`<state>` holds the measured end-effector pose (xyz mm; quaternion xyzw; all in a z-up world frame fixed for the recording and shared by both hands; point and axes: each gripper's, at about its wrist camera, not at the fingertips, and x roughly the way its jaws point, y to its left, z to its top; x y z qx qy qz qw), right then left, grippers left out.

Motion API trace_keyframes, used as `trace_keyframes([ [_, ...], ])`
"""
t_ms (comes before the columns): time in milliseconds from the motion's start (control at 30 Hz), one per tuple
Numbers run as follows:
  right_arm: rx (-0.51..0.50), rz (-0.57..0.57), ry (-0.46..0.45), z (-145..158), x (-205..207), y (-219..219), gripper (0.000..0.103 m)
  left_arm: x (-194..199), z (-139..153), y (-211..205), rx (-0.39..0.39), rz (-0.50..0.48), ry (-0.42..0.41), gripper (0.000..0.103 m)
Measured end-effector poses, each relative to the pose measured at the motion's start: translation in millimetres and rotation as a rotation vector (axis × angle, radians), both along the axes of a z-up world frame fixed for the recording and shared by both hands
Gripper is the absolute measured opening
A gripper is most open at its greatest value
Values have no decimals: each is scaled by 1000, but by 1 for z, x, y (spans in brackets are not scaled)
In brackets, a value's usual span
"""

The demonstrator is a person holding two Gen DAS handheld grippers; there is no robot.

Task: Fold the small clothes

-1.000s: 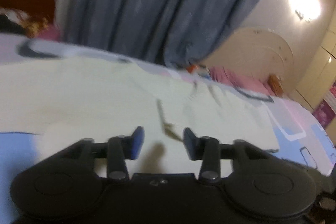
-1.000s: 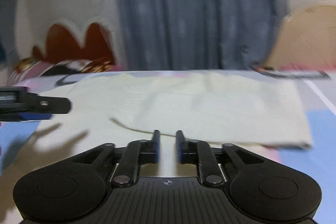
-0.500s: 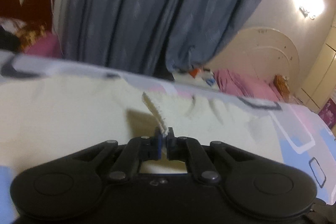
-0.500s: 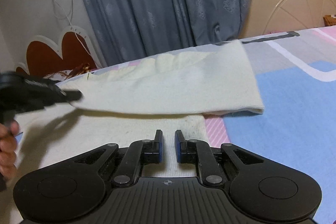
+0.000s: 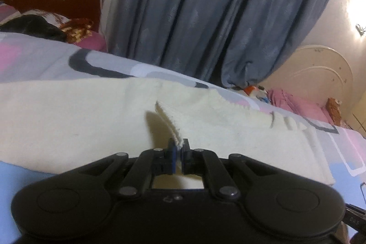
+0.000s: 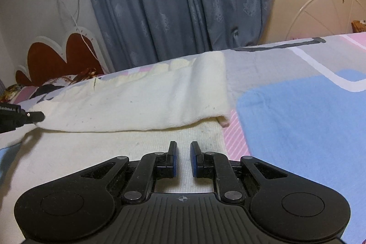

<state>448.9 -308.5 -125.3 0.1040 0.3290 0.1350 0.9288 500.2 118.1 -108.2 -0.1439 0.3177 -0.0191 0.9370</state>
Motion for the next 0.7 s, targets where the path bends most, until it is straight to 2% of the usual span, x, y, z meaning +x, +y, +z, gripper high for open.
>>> trace_keyframes([
  [67,-2,0,0,0,0,1,13,-3,-2,5,-14,13,-3,3],
  [200,-7,-1,-1,1,-1,2,13,-1,-11,6,15,-5,21,4],
  [267,-8,-2,-2,1,-1,3,13,-1,-15,6,34,-15,28,10],
  [300,-6,-2,-3,1,-1,2,13,-1,-16,6,45,-19,32,20],
  [333,-2,-3,-2,2,-2,2,13,-3,-14,6,63,-8,32,34],
  [367,4,-6,-5,4,-2,1,13,-9,-8,7,100,27,15,43],
  [400,9,-7,-20,8,-4,-1,13,-15,-2,8,141,61,-24,56],
  [433,11,-6,-51,13,-6,-2,13,-24,6,5,193,85,-91,62],
  [500,1,-11,-93,22,-2,-2,13,-29,17,-5,212,55,-144,67],
  [533,4,-14,-84,23,6,1,13,-25,18,-14,210,3,-140,69],
  [600,8,-20,-55,22,25,11,13,-12,12,-42,265,-88,-107,69],
  [700,-18,56,-62,18,42,35,13,-1,-6,-59,300,-122,-65,70],
])
